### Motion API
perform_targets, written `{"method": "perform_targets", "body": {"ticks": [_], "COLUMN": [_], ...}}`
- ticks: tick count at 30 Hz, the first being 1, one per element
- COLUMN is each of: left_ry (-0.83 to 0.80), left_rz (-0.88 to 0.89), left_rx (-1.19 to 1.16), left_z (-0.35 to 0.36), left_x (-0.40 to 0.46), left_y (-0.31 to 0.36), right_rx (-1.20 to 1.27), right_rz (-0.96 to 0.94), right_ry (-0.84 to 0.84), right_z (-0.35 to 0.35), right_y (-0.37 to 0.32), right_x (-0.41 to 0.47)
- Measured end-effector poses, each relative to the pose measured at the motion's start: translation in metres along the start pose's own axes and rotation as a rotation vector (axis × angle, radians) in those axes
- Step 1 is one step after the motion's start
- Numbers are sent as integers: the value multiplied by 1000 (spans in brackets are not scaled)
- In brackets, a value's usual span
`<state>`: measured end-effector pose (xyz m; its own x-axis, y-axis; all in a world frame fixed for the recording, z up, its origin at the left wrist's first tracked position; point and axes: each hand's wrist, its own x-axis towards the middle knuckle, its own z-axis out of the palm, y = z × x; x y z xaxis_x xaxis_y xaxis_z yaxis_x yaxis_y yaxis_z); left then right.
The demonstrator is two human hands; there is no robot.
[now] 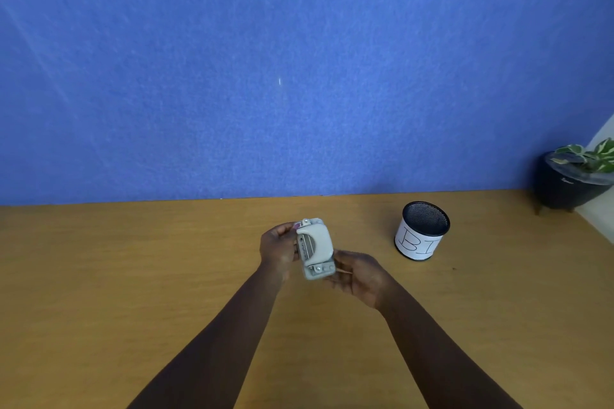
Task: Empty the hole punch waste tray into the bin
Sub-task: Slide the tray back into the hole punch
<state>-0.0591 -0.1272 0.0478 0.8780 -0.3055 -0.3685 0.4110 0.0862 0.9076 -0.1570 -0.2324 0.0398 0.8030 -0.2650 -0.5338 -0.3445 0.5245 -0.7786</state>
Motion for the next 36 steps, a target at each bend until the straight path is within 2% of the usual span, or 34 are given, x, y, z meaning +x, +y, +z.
{"method": "perform_targets", "body": {"ticks": [4, 8, 12, 14, 26, 33, 36], "left_ry": [-34, -182, -326, -354, -283, -279, -250], "left_rz": [-14, -119, -272, -310, -165, -288, -271], "left_rx": [25, 19, 275, 321, 420, 358, 294], "left_z": [-2, -6, -16, -17, -10, -6, -3], "left_x": [-3, -6, -7, -8, -6, -5, -5], "left_y": [0, 1, -4, -7, -14, -7, -3], "right_rx": [39, 65, 129, 142, 171, 86, 12], "right_rz": [-2, -37, -49, -47, 11, -6, -21], "right_ry": [18, 89, 176, 205, 248, 227, 210], "right_z": [-2, -4, -7, -8, -6, -7, -3], "right_y": [12, 12, 6, 5, 7, 2, 3], "right_x": [0, 3, 3, 3, 3, 1, 2]}}
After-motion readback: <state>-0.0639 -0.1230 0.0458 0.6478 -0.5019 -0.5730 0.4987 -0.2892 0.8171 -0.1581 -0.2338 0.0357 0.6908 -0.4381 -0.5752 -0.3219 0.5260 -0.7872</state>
